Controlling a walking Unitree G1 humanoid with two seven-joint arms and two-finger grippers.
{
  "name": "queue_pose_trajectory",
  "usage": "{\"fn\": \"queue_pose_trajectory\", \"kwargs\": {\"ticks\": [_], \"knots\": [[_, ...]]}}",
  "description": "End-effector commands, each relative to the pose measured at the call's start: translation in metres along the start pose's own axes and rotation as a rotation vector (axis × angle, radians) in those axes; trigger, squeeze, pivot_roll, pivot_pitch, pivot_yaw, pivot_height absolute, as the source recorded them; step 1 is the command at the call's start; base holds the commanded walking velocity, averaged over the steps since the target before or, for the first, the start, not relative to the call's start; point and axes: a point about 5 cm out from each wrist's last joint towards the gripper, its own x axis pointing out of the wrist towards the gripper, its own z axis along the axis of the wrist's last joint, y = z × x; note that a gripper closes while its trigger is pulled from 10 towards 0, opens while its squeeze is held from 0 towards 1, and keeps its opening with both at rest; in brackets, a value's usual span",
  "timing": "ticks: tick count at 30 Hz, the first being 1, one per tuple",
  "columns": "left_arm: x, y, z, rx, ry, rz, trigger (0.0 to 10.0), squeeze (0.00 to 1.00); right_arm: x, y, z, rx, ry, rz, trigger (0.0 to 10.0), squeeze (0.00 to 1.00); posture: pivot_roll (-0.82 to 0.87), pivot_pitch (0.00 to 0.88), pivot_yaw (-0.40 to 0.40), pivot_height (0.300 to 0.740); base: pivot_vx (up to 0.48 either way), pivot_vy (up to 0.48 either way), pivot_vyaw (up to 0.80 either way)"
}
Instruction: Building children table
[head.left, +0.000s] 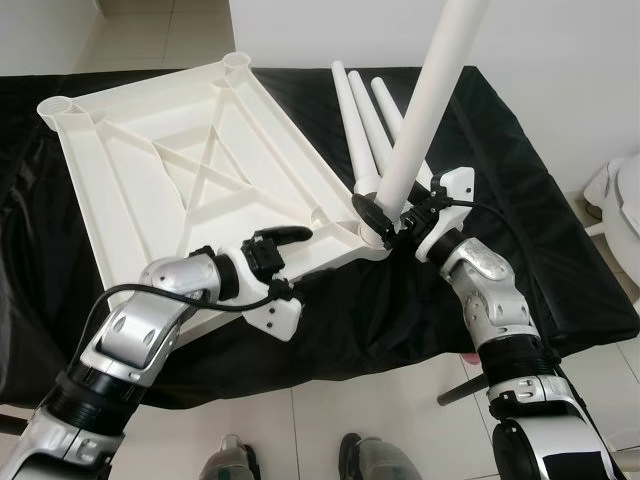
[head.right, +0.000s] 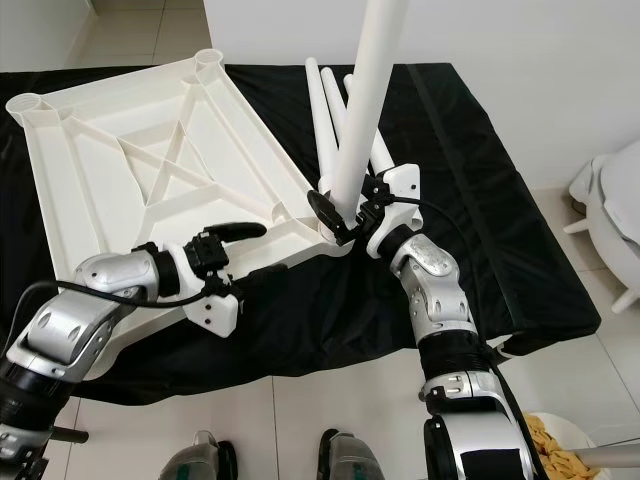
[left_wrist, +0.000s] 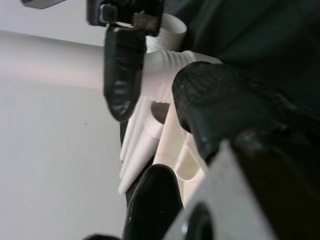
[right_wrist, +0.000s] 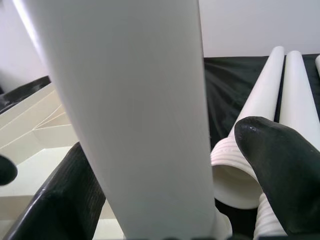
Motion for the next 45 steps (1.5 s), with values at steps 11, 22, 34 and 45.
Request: {"fn": "queue_pose_trajectory", "kwargs": {"ticks": [11,22,34,45], "knots": [[0.008,0.021,0.007,-0.071,-0.072,0.223,10.0,0.0,-0.014,0.001,-0.005,0.031,-0.01,-0.063,10.0,0.0,-0.03,0.152,0.061,0.74,0.0,0.0,0.0],[-0.003,0.034,0.014,-0.094,-0.123,0.373,10.0,0.0,-0.016,0.006,-0.007,0.049,-0.005,-0.047,10.0,0.0,-0.02,0.146,0.033,0.74,0.0,0.0,0.0],[-0.009,0.04,0.01,-0.108,-0.123,0.468,10.0,0.0,-0.021,0.013,-0.001,0.07,-0.027,-0.022,10.0,0.0,-0.02,0.145,0.01,0.74,0.0,0.0,0.0],[-0.009,0.04,0.012,-0.113,-0.135,0.478,10.0,0.0,-0.022,0.014,0.004,0.075,-0.034,-0.022,10.0,0.0,-0.02,0.147,0.004,0.74,0.0,0.0,0.0]]}}
